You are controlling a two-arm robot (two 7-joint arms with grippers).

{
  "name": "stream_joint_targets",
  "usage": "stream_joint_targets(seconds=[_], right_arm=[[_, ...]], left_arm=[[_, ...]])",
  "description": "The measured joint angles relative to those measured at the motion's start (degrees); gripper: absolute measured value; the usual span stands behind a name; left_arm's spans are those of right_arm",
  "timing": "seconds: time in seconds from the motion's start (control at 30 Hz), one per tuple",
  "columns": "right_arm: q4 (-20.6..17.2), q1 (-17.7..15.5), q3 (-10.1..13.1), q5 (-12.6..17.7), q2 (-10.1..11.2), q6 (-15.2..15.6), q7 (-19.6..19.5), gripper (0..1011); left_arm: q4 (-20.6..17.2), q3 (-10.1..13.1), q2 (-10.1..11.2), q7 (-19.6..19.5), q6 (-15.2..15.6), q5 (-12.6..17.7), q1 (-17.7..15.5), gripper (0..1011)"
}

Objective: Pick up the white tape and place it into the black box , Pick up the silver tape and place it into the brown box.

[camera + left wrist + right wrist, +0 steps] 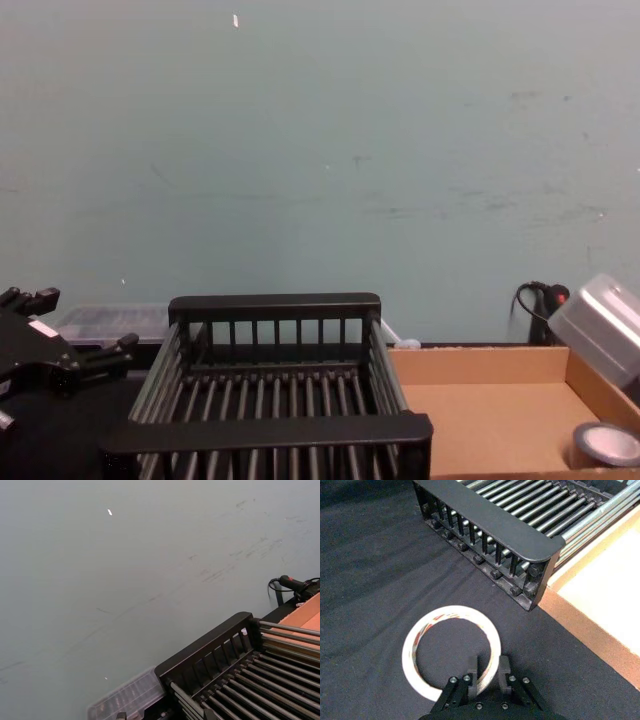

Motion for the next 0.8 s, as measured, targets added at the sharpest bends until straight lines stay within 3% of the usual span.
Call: stream_joint_targets(seconds=[0.1, 0.37, 0.8], right_arm=[[0.0, 0.0, 0.0, 0.0, 0.0, 0.0, 0.0, 198], [0.0, 0.0, 0.0, 0.0, 0.0, 0.0, 0.0, 119], [0.0, 0.0, 0.0, 0.0, 0.0, 0.0, 0.0, 81]], left_arm=[[0.0, 0.0, 0.0, 0.0, 0.0, 0.0, 0.0, 1001], [0.0, 0.0, 0.0, 0.0, 0.0, 0.0, 0.0, 1001], [0.0, 0.0, 0.0, 0.0, 0.0, 0.0, 0.0, 1001]])
